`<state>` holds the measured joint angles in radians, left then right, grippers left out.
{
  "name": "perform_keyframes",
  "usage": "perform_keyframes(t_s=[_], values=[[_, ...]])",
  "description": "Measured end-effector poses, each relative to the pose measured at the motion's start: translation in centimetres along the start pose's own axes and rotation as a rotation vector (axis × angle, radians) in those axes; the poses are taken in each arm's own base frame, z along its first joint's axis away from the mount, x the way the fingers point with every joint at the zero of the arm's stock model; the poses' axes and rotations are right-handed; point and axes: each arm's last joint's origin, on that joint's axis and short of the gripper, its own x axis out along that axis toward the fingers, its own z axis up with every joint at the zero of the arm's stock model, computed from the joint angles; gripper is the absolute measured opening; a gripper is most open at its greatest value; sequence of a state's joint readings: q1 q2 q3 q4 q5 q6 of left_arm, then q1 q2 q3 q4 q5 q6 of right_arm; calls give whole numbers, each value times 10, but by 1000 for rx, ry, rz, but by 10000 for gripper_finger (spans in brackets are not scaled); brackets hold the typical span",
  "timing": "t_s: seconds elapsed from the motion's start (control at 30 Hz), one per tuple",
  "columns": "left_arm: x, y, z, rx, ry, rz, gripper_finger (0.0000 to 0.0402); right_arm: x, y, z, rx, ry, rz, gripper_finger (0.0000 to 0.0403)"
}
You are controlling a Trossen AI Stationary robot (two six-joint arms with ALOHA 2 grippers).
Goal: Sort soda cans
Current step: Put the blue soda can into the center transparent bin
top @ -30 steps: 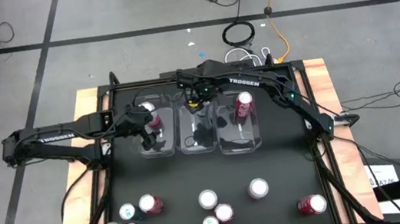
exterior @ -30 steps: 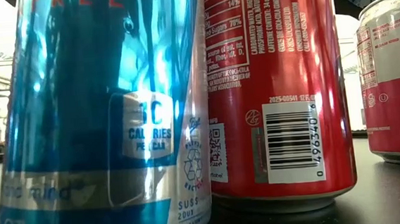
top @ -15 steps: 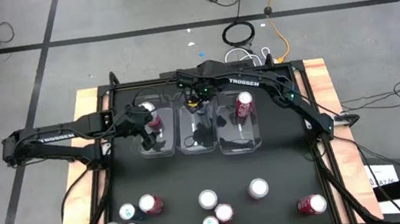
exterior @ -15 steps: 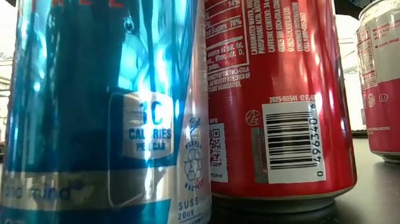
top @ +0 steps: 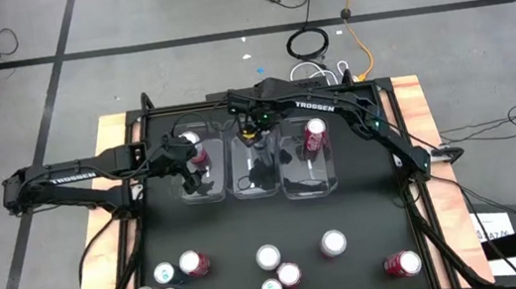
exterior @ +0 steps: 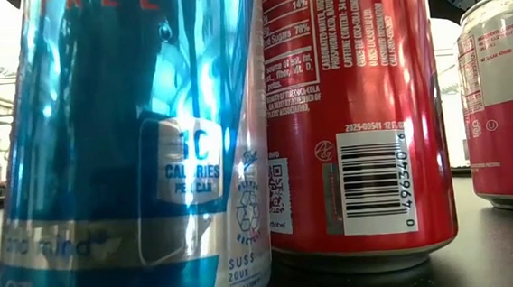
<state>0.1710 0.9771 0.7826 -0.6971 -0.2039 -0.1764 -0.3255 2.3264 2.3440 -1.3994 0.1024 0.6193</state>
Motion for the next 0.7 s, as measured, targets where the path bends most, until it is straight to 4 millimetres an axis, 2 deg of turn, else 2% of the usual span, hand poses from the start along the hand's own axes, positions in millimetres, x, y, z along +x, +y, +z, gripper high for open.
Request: perform_keyframes(t_s=[0.7], values=[[0,0,0,1,0,0,392,0,0,1,-20,-8,0,258]])
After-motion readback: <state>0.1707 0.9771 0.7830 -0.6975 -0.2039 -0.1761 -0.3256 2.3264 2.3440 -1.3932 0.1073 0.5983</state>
